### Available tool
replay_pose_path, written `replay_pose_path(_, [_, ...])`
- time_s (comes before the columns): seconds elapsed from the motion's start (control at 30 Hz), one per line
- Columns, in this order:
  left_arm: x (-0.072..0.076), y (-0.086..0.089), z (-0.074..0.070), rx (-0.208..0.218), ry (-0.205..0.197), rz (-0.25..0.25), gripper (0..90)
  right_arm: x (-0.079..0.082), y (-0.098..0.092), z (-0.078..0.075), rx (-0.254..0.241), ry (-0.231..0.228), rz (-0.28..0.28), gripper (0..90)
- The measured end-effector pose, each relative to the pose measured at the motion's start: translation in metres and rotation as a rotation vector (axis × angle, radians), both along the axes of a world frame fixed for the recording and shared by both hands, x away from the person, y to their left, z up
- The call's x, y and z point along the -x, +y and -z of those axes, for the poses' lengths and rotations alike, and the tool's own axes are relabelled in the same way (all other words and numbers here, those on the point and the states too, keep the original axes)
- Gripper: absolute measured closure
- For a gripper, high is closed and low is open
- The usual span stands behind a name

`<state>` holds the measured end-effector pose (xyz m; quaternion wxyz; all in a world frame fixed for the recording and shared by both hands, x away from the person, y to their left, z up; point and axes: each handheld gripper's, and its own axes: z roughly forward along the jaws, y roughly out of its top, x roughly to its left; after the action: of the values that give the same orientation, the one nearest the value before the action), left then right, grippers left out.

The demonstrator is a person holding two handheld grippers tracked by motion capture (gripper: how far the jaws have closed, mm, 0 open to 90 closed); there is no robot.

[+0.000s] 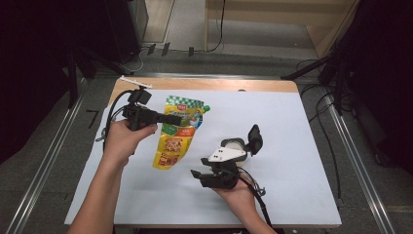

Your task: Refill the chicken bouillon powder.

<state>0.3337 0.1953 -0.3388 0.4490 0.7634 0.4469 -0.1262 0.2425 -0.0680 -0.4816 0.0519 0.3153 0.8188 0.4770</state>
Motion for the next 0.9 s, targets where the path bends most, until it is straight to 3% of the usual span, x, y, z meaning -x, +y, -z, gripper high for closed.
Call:
replay_pose_path(0.2, [-0.012, 0.011, 0.010, 0.022, -0.005, -0.047, 89.7, -0.001, 0.002, 0.001, 0.003, 0.016, -0.021, 45.8])
replay_pose_path(0.37, [-0.022, 0.012, 0.018, 0.008, -0.021, -0.082, 89.6, 0.000, 0.002, 0.002, 0.010, 0.018, -0.029, 45.4])
replay_pose_path(0.57, [-0.034, 0.009, 0.027, -0.016, -0.070, -0.115, 89.5, 0.001, 0.002, 0.001, 0.008, 0.025, -0.032, 45.4])
replay_pose_path(0.7, [-0.039, 0.006, 0.034, -0.031, -0.145, -0.123, 89.2, 0.003, 0.001, -0.002, 0.002, 0.019, -0.034, 45.4])
replay_pose_path(0.8, [-0.039, 0.008, 0.039, 0.014, -0.188, -0.121, 89.1, 0.003, 0.000, -0.002, -0.001, 0.015, -0.030, 45.4])
replay_pose_path(0.9, [-0.037, 0.012, 0.038, 0.019, -0.179, -0.134, 89.1, 0.002, -0.002, -0.002, 0.001, 0.019, -0.026, 45.4])
